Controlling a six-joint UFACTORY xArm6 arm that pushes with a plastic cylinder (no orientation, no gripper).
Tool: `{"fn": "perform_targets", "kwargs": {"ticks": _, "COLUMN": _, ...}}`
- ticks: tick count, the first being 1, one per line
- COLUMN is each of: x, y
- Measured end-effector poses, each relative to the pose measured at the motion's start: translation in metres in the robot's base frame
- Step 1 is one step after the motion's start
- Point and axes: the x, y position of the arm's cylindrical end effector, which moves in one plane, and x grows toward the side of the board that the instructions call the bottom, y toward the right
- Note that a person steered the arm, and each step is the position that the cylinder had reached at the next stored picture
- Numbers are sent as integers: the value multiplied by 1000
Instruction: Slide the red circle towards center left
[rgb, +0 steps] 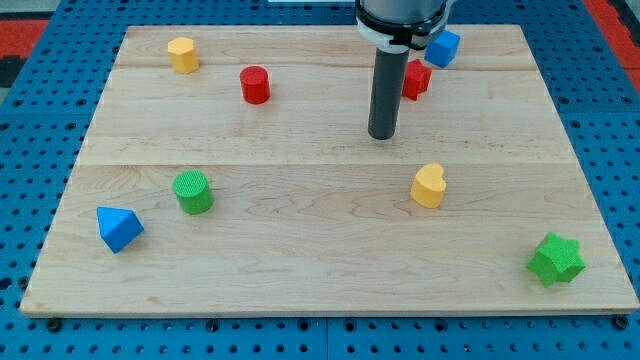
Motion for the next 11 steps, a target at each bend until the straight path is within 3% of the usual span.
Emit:
{"fn": "perform_targets", "kwargs": {"ticks": 1, "x": 0, "y": 2}}
{"fn": "perform_targets", "kwargs": {"ticks": 6, "x": -112, "y": -117}}
{"fn": "perform_targets", "kwargs": {"ticks": 8, "x": -56, "y": -249}}
{"fn": "perform_targets", "kwargs": {"ticks": 9, "x": -71, "y": -178}}
{"fn": "perform_targets", "kwargs": {"ticks": 10, "x": -30, "y": -193}}
{"fn": "perform_targets", "kwargs": {"ticks": 11, "x": -25, "y": -229}}
